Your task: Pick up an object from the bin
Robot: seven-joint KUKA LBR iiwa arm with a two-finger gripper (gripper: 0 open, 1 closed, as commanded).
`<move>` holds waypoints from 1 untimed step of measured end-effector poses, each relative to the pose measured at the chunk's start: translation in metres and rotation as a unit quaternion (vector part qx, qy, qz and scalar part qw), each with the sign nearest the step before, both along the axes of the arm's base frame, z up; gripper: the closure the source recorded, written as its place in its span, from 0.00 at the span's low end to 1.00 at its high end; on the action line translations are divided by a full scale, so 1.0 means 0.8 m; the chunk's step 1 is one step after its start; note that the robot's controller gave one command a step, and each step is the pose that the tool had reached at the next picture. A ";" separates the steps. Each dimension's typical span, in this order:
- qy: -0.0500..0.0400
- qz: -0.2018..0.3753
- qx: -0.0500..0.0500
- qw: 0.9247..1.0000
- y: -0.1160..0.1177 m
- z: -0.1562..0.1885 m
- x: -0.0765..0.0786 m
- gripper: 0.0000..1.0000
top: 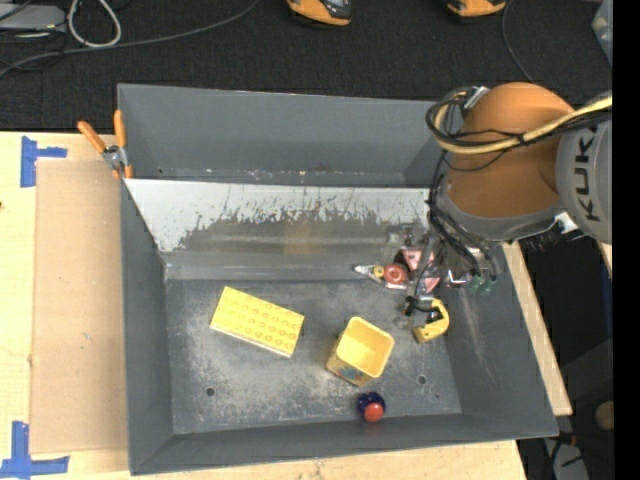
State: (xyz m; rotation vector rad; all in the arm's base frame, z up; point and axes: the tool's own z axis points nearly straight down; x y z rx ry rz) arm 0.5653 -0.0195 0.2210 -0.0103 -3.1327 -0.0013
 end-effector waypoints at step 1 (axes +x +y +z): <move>-0.004 0.000 0.000 1.000 0.000 0.006 0.002 0.00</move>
Offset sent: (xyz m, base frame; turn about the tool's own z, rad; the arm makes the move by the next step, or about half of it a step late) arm -0.0203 0.0427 -0.0427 0.0190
